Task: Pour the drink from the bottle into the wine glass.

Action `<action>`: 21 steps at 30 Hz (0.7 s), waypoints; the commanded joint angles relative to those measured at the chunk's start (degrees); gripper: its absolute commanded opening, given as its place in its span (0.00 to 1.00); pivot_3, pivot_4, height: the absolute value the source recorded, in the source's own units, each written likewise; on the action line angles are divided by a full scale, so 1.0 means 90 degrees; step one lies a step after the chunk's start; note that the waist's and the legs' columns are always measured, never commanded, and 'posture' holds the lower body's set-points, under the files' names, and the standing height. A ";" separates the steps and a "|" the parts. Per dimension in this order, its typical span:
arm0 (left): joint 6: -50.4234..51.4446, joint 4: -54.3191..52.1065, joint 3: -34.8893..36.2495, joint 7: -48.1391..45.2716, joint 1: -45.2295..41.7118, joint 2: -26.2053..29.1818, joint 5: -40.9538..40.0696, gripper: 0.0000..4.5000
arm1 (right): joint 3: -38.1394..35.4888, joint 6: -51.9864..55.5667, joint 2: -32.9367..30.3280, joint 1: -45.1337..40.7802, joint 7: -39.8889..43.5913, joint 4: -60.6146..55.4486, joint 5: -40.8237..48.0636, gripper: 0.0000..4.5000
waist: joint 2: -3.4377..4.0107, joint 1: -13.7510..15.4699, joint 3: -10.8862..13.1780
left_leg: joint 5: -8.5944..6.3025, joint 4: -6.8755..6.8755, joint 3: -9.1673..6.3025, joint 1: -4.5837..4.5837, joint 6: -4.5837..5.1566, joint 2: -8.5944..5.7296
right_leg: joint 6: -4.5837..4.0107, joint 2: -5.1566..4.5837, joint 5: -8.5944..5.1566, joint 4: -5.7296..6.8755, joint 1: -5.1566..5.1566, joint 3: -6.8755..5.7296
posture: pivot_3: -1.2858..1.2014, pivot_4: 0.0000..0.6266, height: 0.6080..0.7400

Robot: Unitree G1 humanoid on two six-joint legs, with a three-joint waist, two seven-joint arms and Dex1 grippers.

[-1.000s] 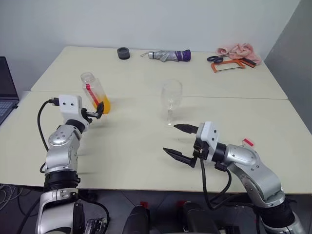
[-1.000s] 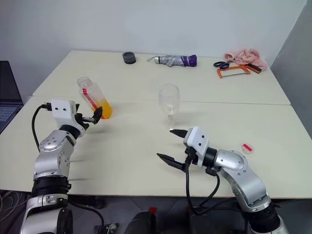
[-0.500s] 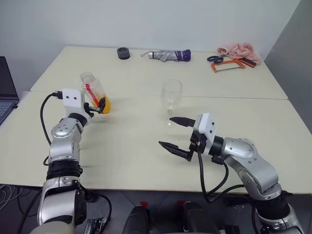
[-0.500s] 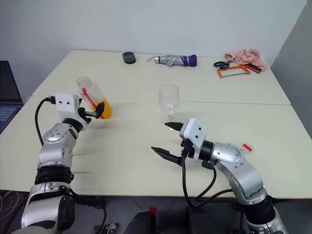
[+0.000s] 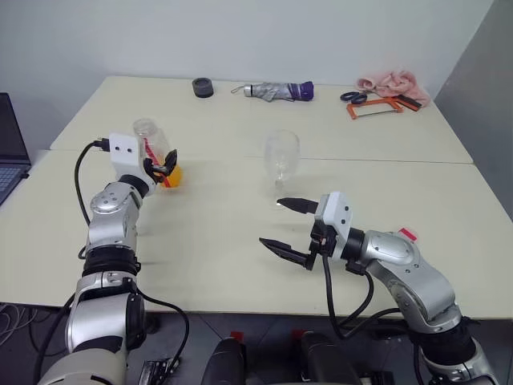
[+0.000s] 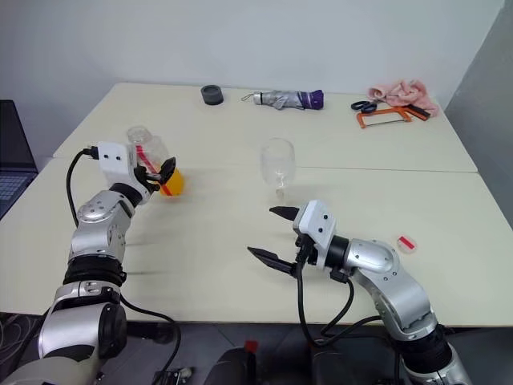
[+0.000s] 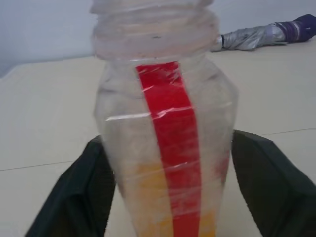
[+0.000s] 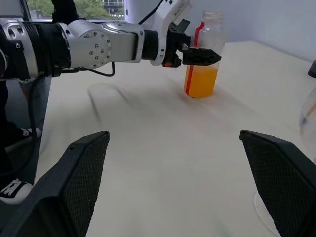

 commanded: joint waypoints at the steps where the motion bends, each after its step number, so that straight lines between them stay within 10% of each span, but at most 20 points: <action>1: -0.0188 -0.0076 0.0010 -0.0080 -0.0184 0.0042 -0.0023 0.50 | 0.0006 -0.0205 -0.0026 0.0050 -0.0020 -0.0166 -0.0032 1.00 | 0.0000 -0.0001 0.0000 | 0.0000 0.0000 -0.0001 0.0000 0.0000 0.0000 | 0.0000 0.0000 0.0000 0.0000 0.0000 -0.0001 | 0.52 0.24 1.00; 12: -0.0010 -0.2064 -0.1012 -0.1032 -0.0107 -0.0071 0.0254 0.38 | -0.0718 -0.0070 0.0200 0.0094 -0.0712 -0.0455 0.0167 1.00 | -0.0002 0.0022 0.0001 | 0.0001 0.0005 -0.0014 -0.0011 -0.0002 0.0003 | 0.0000 -0.0005 0.0000 0.0000 0.0000 -0.0004 | 0.52 0.24 1.00; 21: -0.1734 -0.1312 -0.1977 -0.1097 -0.1234 0.0167 0.1581 0.38 | -0.0988 -0.0036 0.0572 -0.0089 -0.1520 -0.0562 0.0083 1.00 | -0.0001 -0.0009 0.0001 | 0.0001 0.0001 -0.0005 -0.0006 -0.0001 -0.0009 | -0.0001 0.0009 0.0000 0.0001 -0.0004 -0.0001 | 0.52 0.24 1.00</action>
